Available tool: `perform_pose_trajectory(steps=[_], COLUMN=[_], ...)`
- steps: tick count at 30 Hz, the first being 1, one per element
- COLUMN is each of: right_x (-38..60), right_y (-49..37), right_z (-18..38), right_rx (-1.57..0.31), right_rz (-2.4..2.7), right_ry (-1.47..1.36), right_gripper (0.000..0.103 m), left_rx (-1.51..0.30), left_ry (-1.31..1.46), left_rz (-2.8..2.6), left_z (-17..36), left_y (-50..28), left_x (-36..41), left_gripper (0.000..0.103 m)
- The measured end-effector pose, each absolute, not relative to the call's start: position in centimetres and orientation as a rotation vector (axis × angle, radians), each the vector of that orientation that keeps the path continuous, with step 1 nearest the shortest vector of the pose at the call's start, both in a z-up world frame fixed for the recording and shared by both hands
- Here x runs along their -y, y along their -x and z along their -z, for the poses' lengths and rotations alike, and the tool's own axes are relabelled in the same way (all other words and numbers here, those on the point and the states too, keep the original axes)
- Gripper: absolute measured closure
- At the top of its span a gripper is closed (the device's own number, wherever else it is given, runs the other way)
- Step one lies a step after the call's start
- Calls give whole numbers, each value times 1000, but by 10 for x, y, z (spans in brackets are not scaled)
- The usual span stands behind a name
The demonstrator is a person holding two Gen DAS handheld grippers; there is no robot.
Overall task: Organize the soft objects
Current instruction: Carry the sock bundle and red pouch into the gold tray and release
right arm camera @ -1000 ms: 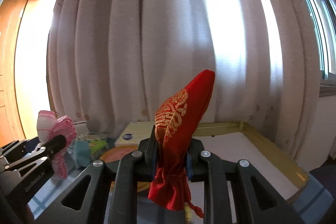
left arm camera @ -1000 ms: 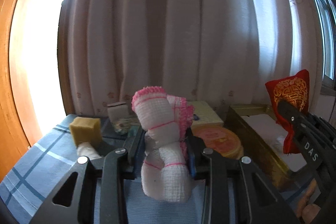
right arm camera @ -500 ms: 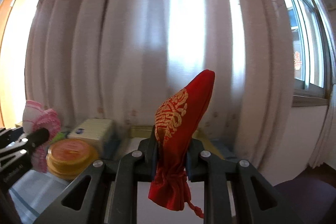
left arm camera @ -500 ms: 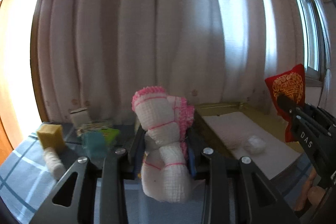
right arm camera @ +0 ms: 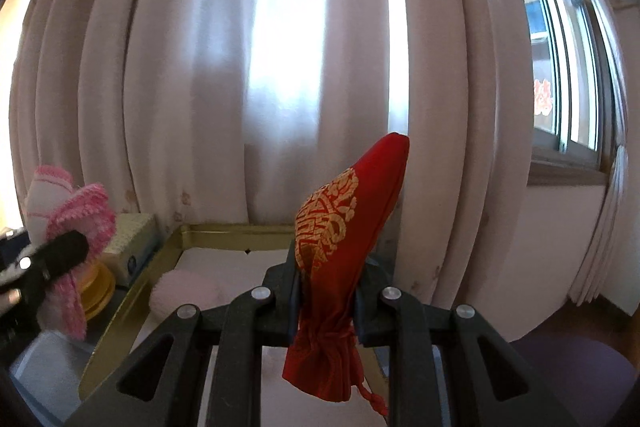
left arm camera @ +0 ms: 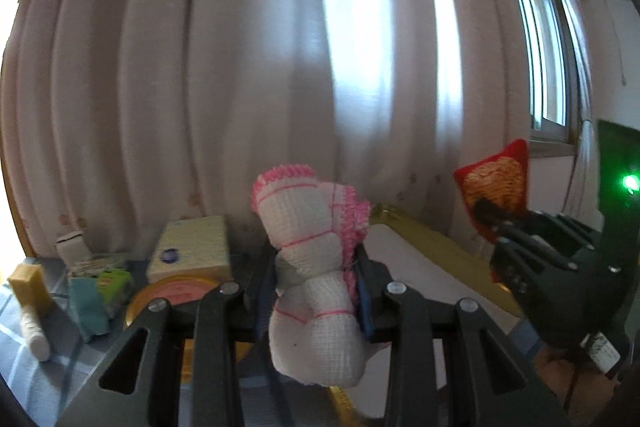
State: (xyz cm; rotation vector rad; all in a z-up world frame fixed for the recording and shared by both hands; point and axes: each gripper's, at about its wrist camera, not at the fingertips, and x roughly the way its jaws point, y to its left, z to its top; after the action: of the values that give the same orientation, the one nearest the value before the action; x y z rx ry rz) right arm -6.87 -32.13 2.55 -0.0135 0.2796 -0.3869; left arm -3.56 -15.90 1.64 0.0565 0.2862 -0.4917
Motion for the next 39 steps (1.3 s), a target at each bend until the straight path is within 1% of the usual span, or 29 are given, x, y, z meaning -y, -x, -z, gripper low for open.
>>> perform_pose_trajectory(steps=[7, 20, 35, 37, 39], right_x=[330, 327, 333, 333, 333], right_y=[54, 33, 16, 16, 19], right_z=[-22, -17, -9, -9, -10], right_rx=[-332, -395, -495, -496, -481], right_rz=[360, 308, 221, 206, 208], right_ry=[12, 77, 68, 62, 62], right_gripper=[81, 81, 80, 80, 70], left_rx=[-344, -402, -503, -505, -506], left_ry=[-79, -81, -91, -94, -91], left_rz=[537, 564, 518, 518, 513], left_z=[-5, -3, 2, 2, 1], left_y=[37, 26, 7, 8, 8], left_x=[187, 203, 208, 209, 208], left_gripper=[70, 70, 70, 67, 65])
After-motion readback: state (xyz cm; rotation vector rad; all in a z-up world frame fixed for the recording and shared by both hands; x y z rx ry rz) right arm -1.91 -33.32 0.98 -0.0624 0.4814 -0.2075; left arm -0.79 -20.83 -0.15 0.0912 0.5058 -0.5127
